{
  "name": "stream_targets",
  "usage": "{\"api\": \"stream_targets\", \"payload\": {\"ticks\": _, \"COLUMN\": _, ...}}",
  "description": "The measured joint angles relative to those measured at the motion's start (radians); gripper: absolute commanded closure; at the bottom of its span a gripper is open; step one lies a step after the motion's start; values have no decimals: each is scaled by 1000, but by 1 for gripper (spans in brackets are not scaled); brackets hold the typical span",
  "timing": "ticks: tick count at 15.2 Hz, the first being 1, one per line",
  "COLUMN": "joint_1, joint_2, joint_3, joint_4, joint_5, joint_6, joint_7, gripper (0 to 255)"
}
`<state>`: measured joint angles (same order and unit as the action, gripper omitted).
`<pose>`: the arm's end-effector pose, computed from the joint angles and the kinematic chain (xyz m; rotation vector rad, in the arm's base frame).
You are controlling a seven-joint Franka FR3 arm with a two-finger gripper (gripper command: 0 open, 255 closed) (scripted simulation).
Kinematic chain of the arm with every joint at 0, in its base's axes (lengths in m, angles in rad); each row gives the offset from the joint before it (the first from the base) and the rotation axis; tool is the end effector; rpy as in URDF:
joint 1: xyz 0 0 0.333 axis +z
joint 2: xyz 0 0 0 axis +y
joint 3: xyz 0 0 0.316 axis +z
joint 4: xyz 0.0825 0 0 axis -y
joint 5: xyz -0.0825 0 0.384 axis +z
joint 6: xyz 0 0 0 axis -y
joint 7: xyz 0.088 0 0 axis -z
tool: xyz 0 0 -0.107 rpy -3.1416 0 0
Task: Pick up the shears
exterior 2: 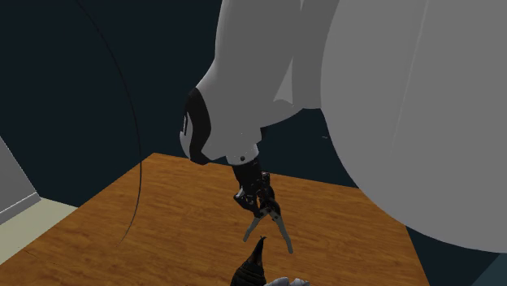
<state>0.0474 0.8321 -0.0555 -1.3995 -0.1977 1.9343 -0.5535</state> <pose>0.6969 -0.0125 0.1884 2.8134 0.9569 -0.5169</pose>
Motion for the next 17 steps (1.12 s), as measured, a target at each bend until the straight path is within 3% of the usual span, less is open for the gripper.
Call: {"api": "stream_targets", "payload": {"ticks": 17, "joint_1": 2, "joint_2": -105, "joint_3": -1, "joint_4": 15, "joint_5": 3, "joint_6": -118, "joint_7": -25, "gripper": 255}}
